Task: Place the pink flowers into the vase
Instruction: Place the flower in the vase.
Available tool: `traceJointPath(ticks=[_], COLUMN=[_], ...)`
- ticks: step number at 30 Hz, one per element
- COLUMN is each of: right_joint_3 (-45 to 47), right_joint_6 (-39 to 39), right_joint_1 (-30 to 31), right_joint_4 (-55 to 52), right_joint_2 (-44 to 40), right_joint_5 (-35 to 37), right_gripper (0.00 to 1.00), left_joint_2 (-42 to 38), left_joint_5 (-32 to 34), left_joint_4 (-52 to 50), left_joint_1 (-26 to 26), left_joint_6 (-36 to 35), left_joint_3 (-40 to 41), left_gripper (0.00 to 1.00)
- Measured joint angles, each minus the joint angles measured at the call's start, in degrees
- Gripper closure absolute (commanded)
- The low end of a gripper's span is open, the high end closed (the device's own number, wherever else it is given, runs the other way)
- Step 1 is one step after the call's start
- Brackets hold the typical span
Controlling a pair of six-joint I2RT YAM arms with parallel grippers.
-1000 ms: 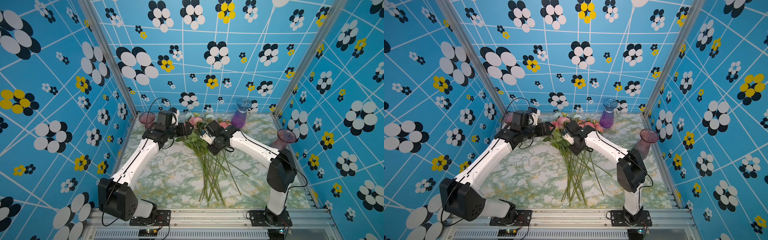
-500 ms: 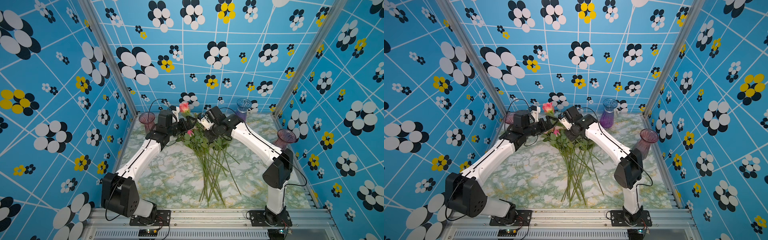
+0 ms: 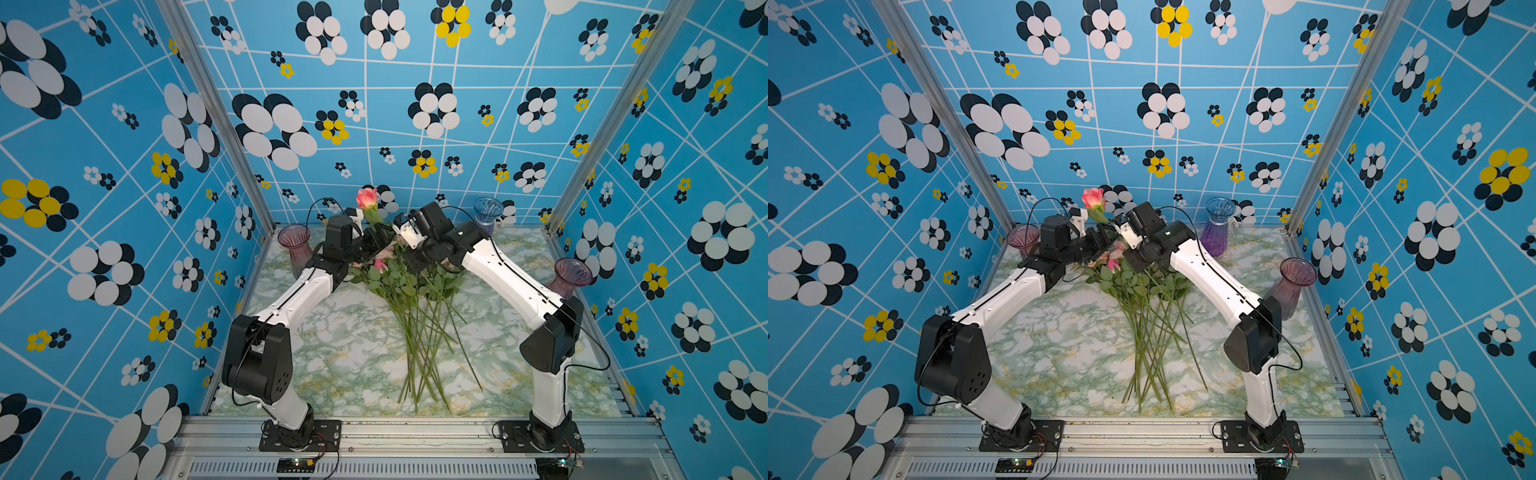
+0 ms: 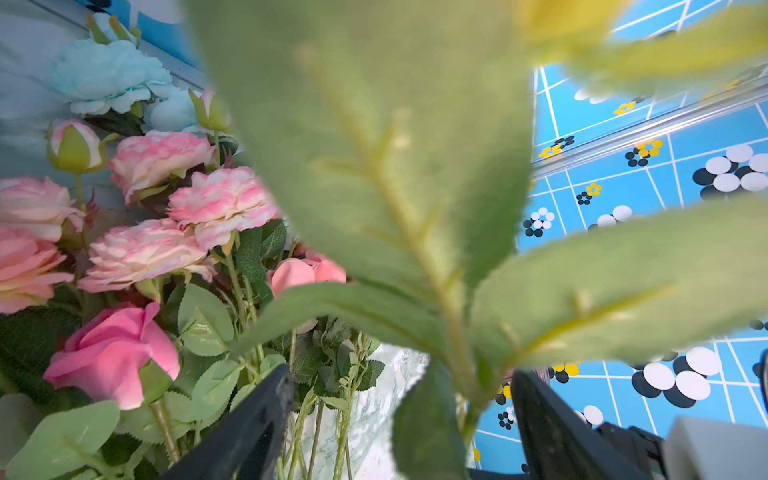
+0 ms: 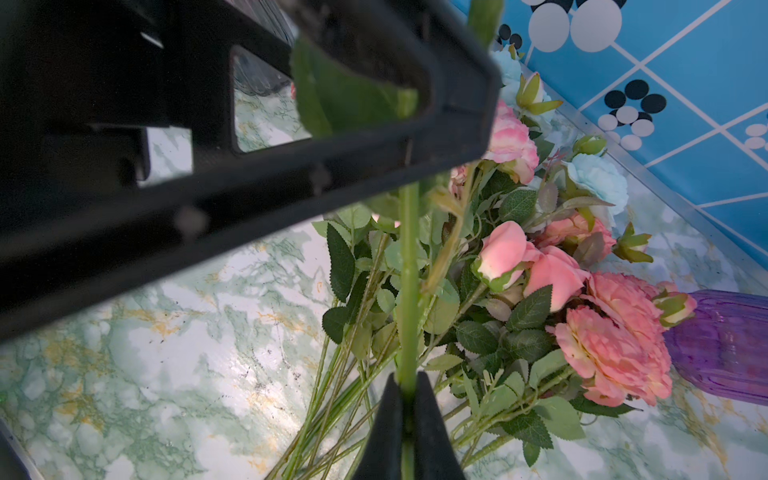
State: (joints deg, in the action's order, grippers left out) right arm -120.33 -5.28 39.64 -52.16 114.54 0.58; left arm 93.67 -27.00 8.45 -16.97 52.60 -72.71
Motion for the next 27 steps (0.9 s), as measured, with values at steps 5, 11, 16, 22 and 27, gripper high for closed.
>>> traceJointPath(ticks=[5,11,16,22,27], right_joint_3=[-1.03,-1.99,-3.63,-5.31,-7.34], right_joint_6=[0.76,1.73,2.10,3.23,4.07], right_joint_1=[-0.24,-1.05,-1.40,-1.95,-2.43], right_joint_4=[-0.02,0.04,-0.02,-0.07,-0.85], right_joint_2=[0.90,1.38,2.71,4.39,4.85], right_joint_5=[-1.11,-2.27,-2.64,-2.82,-2.82], right_gripper=[1.00,1.00,1.00,1.00,1.00], left_joint_2=[1.53,3.26,4.15,4.79,5.68], left_joint_5=[-0.02,0.00,-0.13,-0.24,-0.74], left_joint_4=[2.21,2.43,2.86,3.58,3.37], left_joint_1=[-0.55,-1.29,-1.49,-2.21,-2.56], left_joint_6=[1.03,1.81,2.08,1.60,0.70], left_joint_3=[-1.14,-1.33,-2.05,-3.98,-5.09], left_gripper=[0.36,0.52,0.73,0.85,0.98])
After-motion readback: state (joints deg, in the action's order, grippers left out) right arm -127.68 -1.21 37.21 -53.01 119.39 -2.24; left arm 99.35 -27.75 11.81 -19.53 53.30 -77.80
